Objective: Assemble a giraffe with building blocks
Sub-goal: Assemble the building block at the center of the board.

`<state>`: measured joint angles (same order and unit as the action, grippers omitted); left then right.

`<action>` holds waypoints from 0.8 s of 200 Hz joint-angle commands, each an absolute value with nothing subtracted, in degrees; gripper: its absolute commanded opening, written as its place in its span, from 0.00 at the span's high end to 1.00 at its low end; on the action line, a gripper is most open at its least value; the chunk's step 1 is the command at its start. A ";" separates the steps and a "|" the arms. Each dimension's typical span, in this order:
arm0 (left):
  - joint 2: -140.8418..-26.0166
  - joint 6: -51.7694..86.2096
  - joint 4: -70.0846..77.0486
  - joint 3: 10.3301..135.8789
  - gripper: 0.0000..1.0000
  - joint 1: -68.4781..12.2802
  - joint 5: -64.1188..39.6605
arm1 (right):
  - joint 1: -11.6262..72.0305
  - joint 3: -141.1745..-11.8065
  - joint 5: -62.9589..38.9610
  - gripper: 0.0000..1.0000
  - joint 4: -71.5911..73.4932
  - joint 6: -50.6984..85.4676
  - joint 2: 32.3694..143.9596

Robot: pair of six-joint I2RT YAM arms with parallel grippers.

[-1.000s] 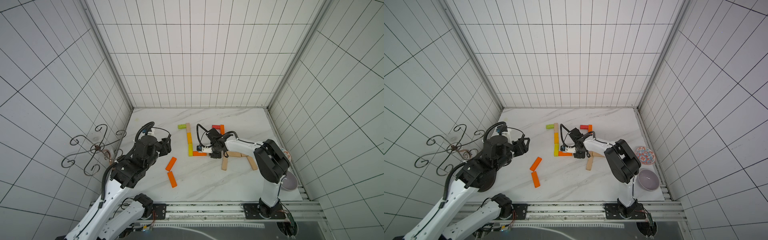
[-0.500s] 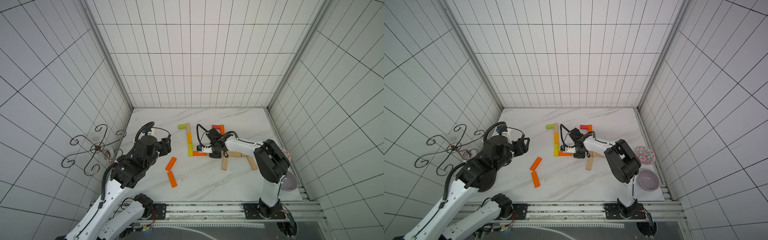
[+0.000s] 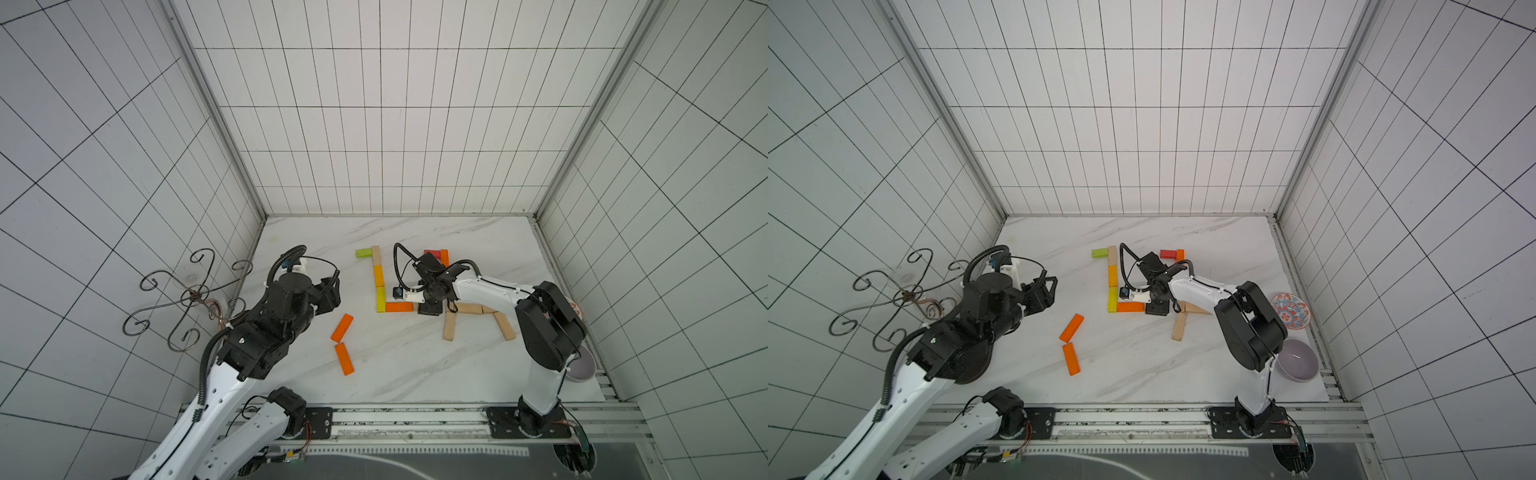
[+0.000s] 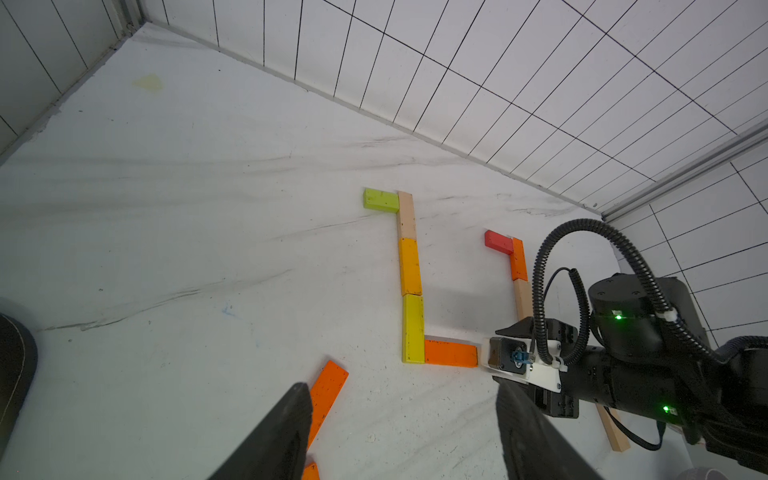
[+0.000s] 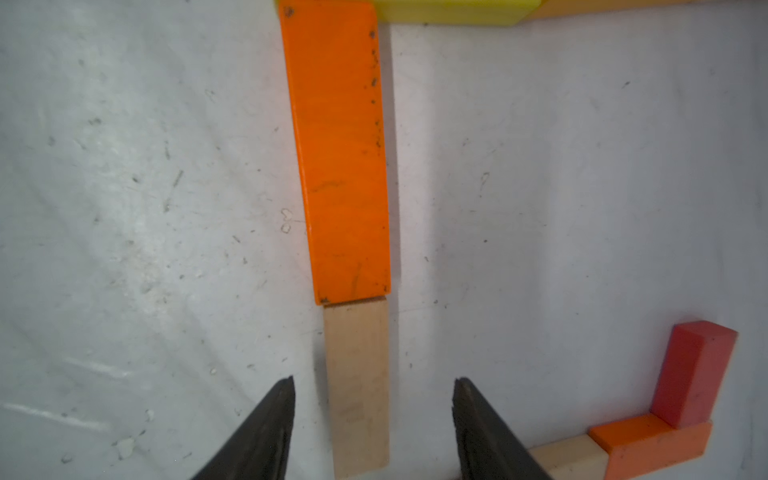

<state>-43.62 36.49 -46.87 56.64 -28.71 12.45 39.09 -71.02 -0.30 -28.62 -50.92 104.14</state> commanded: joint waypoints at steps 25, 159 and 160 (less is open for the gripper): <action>-42.63 37.11 -49.95 59.32 0.29 -28.45 15.07 | 41.43 -72.21 -4.94 0.39 -25.36 -46.26 93.76; -47.35 52.09 -57.49 47.37 0.29 -39.36 20.17 | 56.58 -40.63 1.56 0.46 6.87 -2.08 61.69; -47.49 52.50 -57.48 47.19 0.29 -39.85 20.46 | 56.68 -40.44 1.70 0.47 6.86 -1.88 61.52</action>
